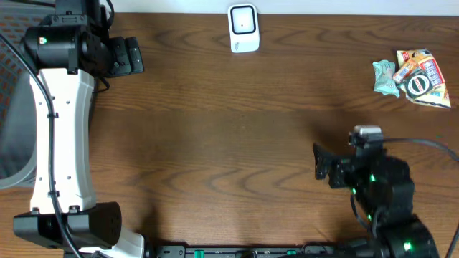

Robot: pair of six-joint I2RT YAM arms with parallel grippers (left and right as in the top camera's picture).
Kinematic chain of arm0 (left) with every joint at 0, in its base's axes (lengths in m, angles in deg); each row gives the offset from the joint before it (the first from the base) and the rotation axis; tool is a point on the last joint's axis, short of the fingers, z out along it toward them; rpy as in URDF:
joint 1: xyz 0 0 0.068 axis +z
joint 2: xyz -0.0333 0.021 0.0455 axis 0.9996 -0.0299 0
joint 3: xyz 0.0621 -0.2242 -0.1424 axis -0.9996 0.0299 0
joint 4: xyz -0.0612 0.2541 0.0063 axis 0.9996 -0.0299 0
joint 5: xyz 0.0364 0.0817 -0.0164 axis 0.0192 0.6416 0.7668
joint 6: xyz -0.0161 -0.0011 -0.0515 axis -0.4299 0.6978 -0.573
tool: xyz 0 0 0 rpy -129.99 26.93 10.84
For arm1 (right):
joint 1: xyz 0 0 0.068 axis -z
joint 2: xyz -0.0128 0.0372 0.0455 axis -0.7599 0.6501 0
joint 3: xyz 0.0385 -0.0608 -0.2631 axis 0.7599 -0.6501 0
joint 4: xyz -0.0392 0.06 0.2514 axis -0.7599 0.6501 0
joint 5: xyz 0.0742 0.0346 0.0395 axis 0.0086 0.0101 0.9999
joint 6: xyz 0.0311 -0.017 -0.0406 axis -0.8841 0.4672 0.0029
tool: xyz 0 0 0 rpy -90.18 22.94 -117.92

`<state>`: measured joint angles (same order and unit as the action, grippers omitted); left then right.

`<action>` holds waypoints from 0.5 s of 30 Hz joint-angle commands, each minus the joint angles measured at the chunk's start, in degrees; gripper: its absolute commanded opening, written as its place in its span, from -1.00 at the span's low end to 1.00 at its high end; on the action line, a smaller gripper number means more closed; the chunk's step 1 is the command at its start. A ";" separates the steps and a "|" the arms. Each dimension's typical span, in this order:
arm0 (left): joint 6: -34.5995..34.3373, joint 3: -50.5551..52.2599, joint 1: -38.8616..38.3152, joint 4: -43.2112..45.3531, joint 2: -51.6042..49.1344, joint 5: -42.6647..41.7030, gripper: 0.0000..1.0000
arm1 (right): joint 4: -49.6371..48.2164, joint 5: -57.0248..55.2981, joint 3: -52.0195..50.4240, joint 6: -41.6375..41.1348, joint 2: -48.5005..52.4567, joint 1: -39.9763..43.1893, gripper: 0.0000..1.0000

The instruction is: Scan the item barcode

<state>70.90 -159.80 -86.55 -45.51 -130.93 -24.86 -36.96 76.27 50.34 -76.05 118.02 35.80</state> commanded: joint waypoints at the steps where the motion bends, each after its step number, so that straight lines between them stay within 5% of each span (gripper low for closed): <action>1: -0.50 0.24 0.24 0.04 -0.22 0.92 0.96 | -2.89 0.13 -6.23 1.07 -7.50 -0.22 0.98; 15: -0.50 0.24 0.24 0.04 -0.22 0.92 0.96 | -16.46 1.07 -21.75 3.87 -23.63 0.48 0.99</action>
<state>70.90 -159.80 -86.55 -45.47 -130.93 -24.86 -52.61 76.44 31.06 -73.62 96.45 35.82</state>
